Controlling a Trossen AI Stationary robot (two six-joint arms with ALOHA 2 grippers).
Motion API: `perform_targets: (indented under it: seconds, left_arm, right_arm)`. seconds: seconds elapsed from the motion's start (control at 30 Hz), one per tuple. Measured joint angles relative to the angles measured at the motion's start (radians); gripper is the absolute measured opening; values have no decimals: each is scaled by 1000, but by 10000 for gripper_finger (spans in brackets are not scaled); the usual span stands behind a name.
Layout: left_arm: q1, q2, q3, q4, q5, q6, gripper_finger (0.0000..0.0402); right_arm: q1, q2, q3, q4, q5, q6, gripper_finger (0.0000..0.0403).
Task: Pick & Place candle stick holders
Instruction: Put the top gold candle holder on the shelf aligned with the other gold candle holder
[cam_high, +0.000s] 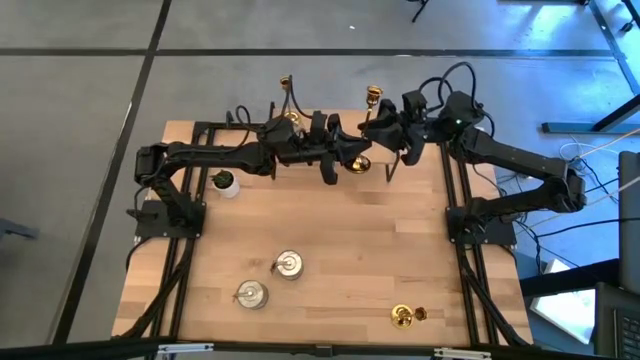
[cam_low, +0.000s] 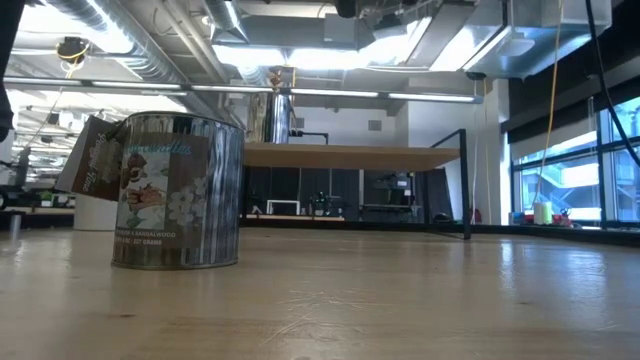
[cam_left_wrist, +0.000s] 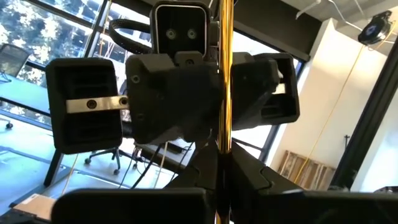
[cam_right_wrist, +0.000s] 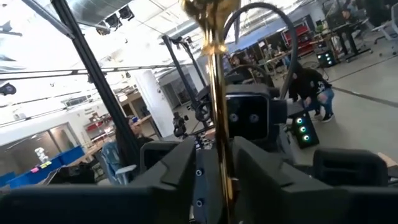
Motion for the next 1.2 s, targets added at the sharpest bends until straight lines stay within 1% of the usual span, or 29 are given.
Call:
perform_targets:
  seconds: [0.17,0.33,0.5,0.6,0.73,0.8,0.9,0.93,1.0,1.1,1.2]
  left_arm:
    - [0,0,0,1,2,-3,10]
    - [-1,0,0,-2,2,-26,11]
    - [0,-1,0,-21,6,-38,34]
    - [8,-14,0,-53,58,-39,42]
    - [31,-66,0,-145,165,-61,49]
    - [36,-110,0,-240,169,-27,51]
    - [40,-188,0,-410,119,49,55]
    - [42,-220,0,-471,88,72,55]
    - [47,-283,0,-586,-6,107,55]
    - [48,-380,0,-722,-164,151,55]
    - [45,-460,0,-812,-273,175,56]
  right_arm:
    - [0,5,0,-7,-24,0,56]
    - [-1,5,0,-10,-22,11,15]
    - [-2,5,0,-30,1,36,14]
    - [-1,4,0,-36,5,49,14]
    - [0,4,27,-49,3,49,14]
    - [-1,4,53,-54,7,45,14]
    - [-1,3,90,-62,25,35,14]
    - [-1,3,105,-76,27,29,14]
    - [-1,3,141,-119,33,6,14]
    - [2,2,196,-235,101,-65,14]
    - [9,17,254,-362,197,-156,14]
